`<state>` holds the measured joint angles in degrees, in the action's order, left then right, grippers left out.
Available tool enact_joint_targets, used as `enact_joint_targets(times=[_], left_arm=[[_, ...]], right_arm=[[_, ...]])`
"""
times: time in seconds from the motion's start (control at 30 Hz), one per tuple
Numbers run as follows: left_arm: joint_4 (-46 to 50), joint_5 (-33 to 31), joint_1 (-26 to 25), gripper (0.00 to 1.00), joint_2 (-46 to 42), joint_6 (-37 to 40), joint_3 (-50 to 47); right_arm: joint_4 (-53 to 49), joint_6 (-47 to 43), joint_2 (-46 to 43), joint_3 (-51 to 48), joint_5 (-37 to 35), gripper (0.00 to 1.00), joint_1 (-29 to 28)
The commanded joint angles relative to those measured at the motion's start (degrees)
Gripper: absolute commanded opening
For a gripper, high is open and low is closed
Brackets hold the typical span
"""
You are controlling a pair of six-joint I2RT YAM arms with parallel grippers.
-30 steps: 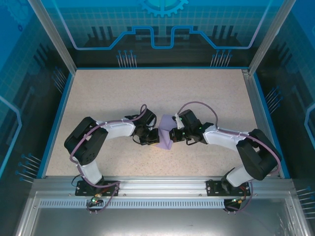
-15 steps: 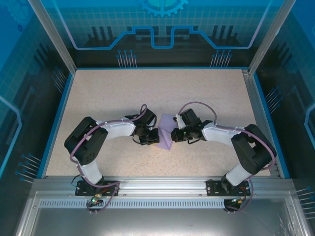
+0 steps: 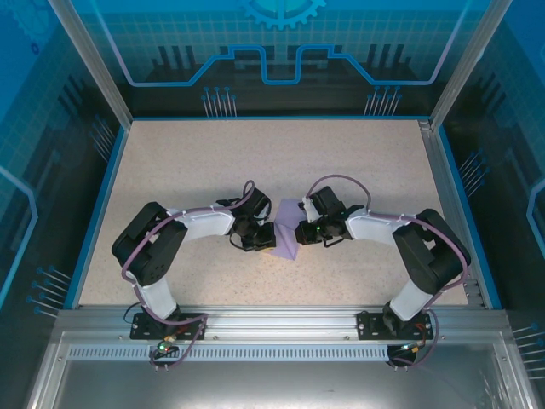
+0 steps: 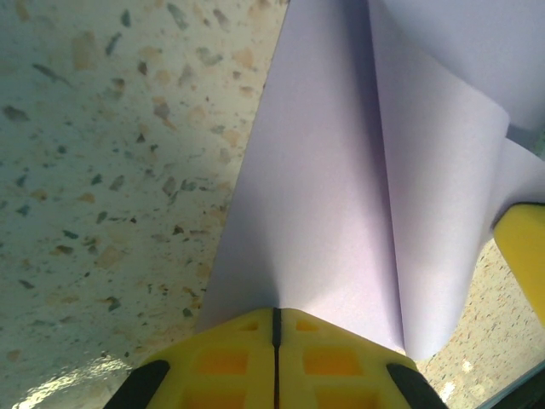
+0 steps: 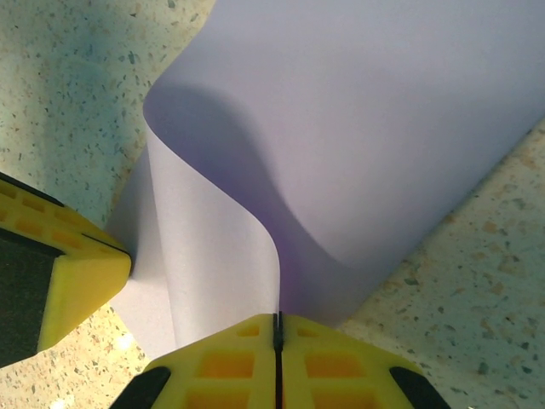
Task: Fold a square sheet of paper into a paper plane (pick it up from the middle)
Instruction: Fold the triangle a second time at the center of the table.
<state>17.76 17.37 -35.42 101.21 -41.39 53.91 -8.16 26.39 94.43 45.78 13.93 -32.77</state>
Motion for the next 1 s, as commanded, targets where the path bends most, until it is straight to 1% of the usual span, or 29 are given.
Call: enact_joint_targets(times=[0.0, 0.27, 0.63, 0.97], left_arm=[[2.5, -0.7, 0.3, 0.09, 1.0, 1.7, 0.7], [2.5, -0.7, 0.2, 0.09, 1.1, 1.8, 0.7], [2.6, -0.6, 0.3, 0.09, 1.2, 2.0, 0.7], [2.7, -0.7, 0.2, 0.09, 1.2, 1.9, 0.7]], right_arm=[[-1.3, -0.9, 0.8, 1.1, -0.3, 0.08, 0.9], [-2.1, -1.0, 1.6, 1.8, -1.8, 0.08, 1.1], [-1.6, -1.1, 2.7, 2.3, -1.1, 0.08, 1.1], [-2.6, -1.2, 2.7, 2.6, -2.0, 0.08, 1.1]])
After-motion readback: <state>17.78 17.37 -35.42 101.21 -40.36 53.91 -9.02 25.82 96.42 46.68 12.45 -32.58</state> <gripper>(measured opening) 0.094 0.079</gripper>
